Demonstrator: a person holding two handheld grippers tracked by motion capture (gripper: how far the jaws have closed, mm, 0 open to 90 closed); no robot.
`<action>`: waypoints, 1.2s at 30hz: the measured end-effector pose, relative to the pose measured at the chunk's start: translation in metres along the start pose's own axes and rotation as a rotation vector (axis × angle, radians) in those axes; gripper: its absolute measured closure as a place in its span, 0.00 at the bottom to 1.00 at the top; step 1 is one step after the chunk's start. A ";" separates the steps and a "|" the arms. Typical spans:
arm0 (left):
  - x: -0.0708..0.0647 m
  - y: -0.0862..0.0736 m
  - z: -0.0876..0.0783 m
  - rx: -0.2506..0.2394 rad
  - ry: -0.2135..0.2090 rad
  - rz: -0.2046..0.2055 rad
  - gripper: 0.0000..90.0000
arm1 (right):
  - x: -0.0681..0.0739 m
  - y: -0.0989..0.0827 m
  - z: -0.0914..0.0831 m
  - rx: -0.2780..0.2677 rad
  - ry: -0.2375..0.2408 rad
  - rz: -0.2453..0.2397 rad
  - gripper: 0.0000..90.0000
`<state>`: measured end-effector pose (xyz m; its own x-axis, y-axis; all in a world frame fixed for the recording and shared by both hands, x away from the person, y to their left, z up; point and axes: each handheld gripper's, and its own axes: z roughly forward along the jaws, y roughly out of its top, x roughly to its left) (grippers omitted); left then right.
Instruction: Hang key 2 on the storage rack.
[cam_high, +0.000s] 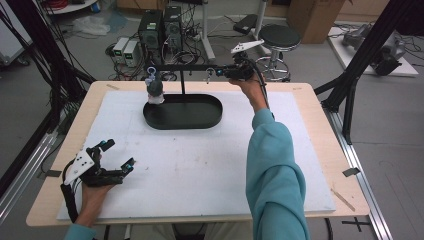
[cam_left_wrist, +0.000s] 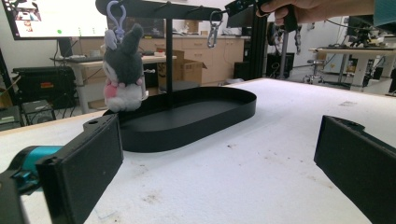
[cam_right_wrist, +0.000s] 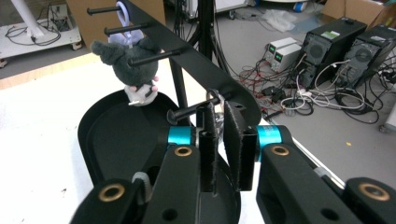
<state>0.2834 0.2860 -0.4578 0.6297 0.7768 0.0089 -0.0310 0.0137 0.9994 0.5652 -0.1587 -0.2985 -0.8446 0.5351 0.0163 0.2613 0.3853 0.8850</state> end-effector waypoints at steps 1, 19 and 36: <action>0.000 0.000 0.000 0.000 0.000 0.000 0.02 | 0.000 0.000 0.000 -0.001 0.000 -0.001 0.89; 0.000 0.000 0.000 -0.002 0.001 -0.004 0.02 | 0.044 -0.010 -0.071 -0.172 -0.073 -0.020 0.01; 0.000 0.000 0.000 -0.001 0.004 -0.004 0.02 | 0.100 -0.124 -0.177 -0.319 -0.203 -0.049 0.01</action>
<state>0.2834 0.2861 -0.4579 0.6270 0.7790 0.0047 -0.0296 0.0177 0.9994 0.3660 -0.2864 -0.3247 -0.7346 0.6720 -0.0936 0.0373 0.1777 0.9834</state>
